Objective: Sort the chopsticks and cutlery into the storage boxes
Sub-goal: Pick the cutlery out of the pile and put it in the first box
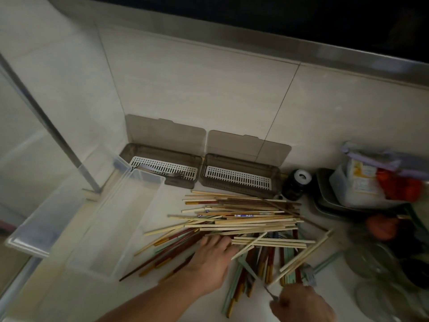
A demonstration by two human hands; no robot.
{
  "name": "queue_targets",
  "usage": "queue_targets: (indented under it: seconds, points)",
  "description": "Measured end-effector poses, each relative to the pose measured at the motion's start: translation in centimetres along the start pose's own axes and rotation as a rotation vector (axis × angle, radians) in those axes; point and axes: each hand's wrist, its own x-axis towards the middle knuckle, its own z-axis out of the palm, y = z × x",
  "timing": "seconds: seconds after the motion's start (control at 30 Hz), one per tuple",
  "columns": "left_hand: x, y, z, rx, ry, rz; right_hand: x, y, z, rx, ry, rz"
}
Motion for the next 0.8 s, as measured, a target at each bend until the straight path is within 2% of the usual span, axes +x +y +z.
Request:
queue_targets:
  seconds: [0.1, 0.17, 0.2, 0.23, 0.27, 0.3, 0.33, 0.37, 0.4, 0.47, 0.6, 0.67, 0.73, 0.8]
  points:
    - [0.0, 0.4, -0.3, -0.062, 0.048, 0.169, -0.3, 2.0, -1.5, -0.021, -0.168, -0.176]
    - [0.0, 0.6, -0.9, -0.105, 0.114, 0.306, 0.0, 2.8, -2.8, 0.079, -0.234, -0.075]
    - [0.0, 0.6, -1.3, -0.129, 0.162, 0.336, -0.2, 3.0, -3.3, 0.246, -0.244, -0.023]
    - [0.0, 0.4, -1.9, -0.162, 0.202, 0.329, 0.1, 3.3, -3.3, 0.170, -0.265, -0.102]
    - [0.0, 0.2, -2.6, -0.215, 0.219, 0.305, -0.1, 3.3, -3.5, 0.211, -0.339, -0.159]
    - [-0.1, -0.1, -3.6, -0.299, 0.200, 0.267, 0.5, 3.4, -4.0, 0.358, -0.383, -0.133]
    - [-0.1, -0.5, -4.6, -0.389, 0.164, 0.212, 0.8, 2.9, -4.7, 0.445, -0.316, -0.109]
    - [-0.2, -0.9, -5.6, -0.482, 0.118, 0.133, 0.9, 2.8, -3.9, 0.373, -0.318, -0.267]
    - [-0.2, -1.5, -6.4, -0.561, 0.066, 0.046, 1.0, 2.3, -3.8, 0.263, -0.235, -0.380]
    - [-0.2, -2.8, -8.0, -0.674, 0.037, -0.086, 3.0, -0.5, -4.6, 0.295, 0.008, -0.305]
    - [-0.4, -6.1, -10.8, -0.782, 0.079, -0.189, 5.0, -5.9, -5.0, 0.103, 0.244, -0.428]
    - [-0.7, -8.1, -11.9, -0.766, 0.129, -0.218, 6.3, -8.4, -5.7, 0.108, 0.210, -0.488]
    - [-0.9, -10.3, -13.0, -0.781, 0.178, -0.220, 7.9, -10.7, -6.6, 0.224, 0.022, -0.479]
    - [-1.1, -12.6, -13.9, -0.821, 0.234, -0.212, 9.9, -12.9, -7.6, 0.263, -0.076, -0.514]
